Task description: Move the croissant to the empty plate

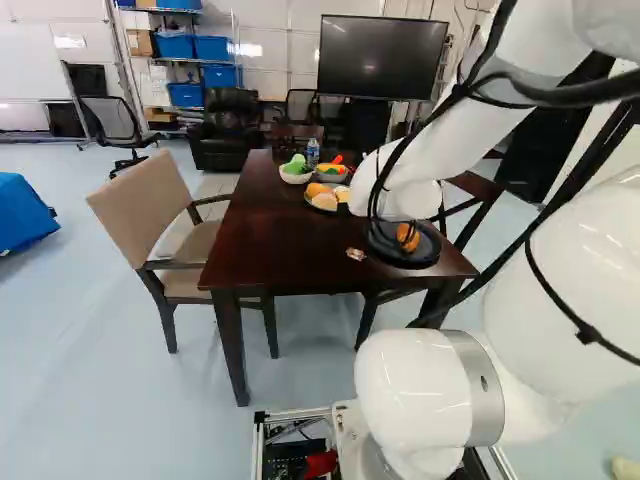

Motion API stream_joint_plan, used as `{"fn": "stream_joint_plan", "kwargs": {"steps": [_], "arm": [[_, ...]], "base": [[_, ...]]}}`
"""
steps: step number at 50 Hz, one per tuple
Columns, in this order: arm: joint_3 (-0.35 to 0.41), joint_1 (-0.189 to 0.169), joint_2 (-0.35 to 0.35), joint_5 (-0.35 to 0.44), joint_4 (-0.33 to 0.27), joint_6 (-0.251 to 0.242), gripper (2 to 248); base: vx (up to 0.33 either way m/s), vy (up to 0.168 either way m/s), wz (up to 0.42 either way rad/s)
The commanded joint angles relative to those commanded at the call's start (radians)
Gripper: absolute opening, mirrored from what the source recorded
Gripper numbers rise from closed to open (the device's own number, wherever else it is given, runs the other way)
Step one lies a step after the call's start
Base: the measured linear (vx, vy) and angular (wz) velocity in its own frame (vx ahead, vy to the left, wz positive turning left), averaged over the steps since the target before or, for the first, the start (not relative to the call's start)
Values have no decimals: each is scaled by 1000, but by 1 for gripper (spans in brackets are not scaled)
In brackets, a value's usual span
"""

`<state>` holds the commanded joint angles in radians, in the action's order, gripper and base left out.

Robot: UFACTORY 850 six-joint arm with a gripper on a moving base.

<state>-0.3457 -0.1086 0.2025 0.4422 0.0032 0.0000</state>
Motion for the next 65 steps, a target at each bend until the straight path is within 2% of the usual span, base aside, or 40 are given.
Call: {"fn": "stream_joint_plan", "kwargs": {"steps": [32,48,65], "arm": [[154,65,46,257,-2,0,247],[206,86,61,343,-3,0,247],[241,101,72,402,-3,0,247]], "base": [[0,0,0],[0,0,0],[0,0,0]]}}
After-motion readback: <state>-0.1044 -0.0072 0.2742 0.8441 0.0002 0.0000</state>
